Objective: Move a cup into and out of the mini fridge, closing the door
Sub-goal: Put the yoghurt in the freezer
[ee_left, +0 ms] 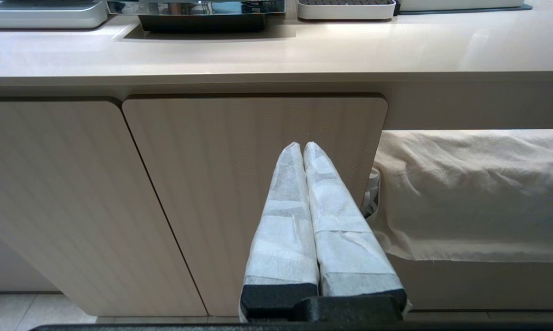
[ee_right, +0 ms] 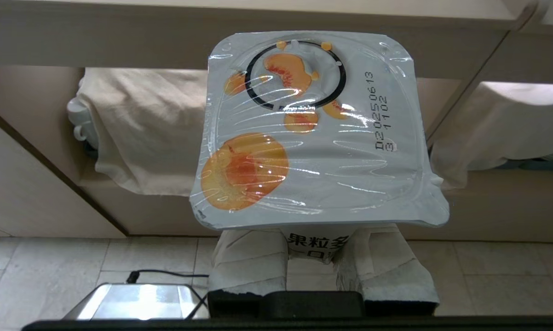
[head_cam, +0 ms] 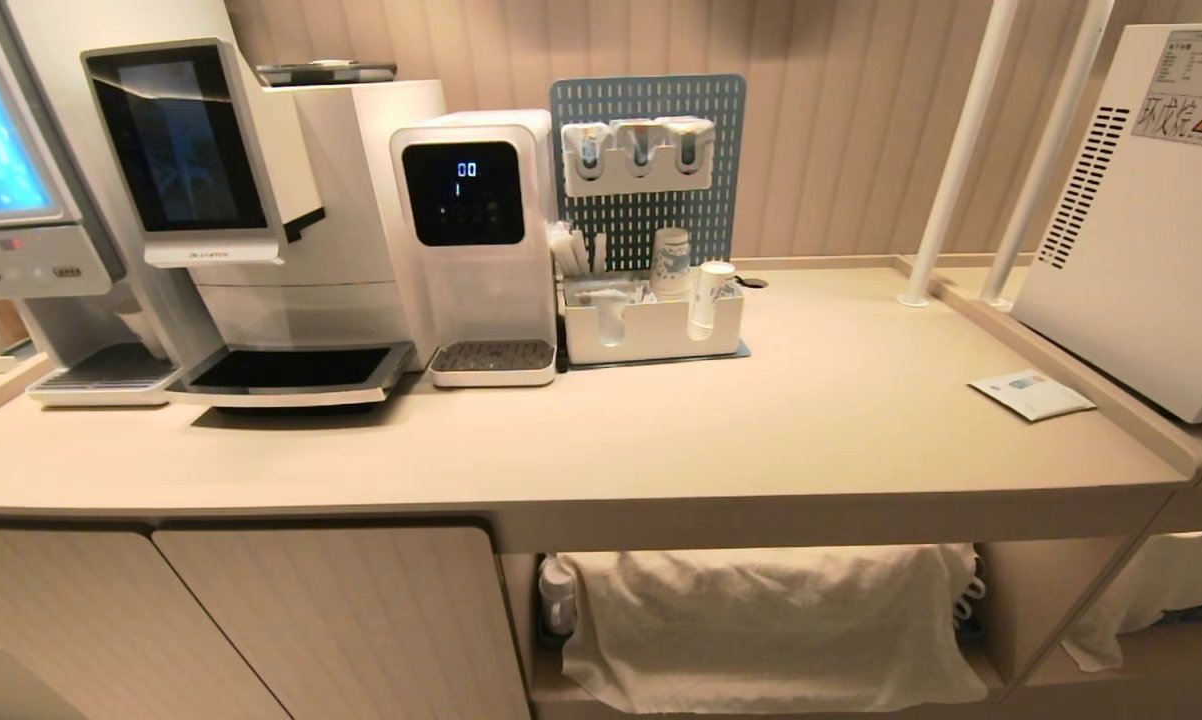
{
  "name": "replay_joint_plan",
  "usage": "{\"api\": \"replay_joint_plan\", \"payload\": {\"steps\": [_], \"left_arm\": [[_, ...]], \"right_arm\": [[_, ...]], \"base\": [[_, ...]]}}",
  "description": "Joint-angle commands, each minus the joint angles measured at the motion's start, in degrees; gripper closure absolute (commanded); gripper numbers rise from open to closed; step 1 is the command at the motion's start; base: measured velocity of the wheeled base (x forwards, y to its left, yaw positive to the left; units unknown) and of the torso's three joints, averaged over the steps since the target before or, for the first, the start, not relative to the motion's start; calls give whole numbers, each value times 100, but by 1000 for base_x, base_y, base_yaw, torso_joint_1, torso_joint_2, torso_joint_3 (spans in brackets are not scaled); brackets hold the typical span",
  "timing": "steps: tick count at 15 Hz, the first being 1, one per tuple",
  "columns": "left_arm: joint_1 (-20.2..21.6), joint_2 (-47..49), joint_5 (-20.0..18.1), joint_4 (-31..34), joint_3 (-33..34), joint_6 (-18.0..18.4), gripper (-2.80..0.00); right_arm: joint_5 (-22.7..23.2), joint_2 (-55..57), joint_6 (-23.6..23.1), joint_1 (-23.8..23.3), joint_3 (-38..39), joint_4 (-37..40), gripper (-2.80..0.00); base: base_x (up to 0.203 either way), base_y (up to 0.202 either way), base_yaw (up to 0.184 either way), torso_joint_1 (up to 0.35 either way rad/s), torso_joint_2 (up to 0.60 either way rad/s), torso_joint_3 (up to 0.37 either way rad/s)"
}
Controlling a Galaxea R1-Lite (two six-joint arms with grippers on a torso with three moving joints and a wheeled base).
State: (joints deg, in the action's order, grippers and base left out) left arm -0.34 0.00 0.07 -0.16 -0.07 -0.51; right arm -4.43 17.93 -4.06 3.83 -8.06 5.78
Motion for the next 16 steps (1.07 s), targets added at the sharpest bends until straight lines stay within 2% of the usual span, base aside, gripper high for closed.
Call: {"api": "replay_joint_plan", "payload": {"steps": [1, 5, 8, 11, 13, 16], "left_arm": [[-1, 0, 1, -2, -1, -2, 0], [-1, 0, 1, -2, -1, -10, 0], [-1, 0, 1, -2, -1, -2, 0], [-1, 0, 1, -2, -1, -5, 0], [-1, 0, 1, -2, -1, -7, 0], [-1, 0, 1, -2, -1, -2, 0]], "right_arm": [[74, -131, -12, 4, 59, 268, 0], [59, -140, -28, 4, 236, 200, 0], [113, -133, -75, 4, 621, -557, 0], [114, -146, -43, 4, 683, -747, 0], [457, -177, -84, -33, 855, -1140, 0], [570, -1139, -92, -274, 783, -667, 0]], "base": [[0, 0, 0, 0, 0, 0], [0, 0, 0, 0, 0, 0], [0, 0, 0, 0, 0, 0], [0, 0, 0, 0, 0, 0], [0, 0, 0, 0, 0, 0], [0, 0, 0, 0, 0, 0]]}}
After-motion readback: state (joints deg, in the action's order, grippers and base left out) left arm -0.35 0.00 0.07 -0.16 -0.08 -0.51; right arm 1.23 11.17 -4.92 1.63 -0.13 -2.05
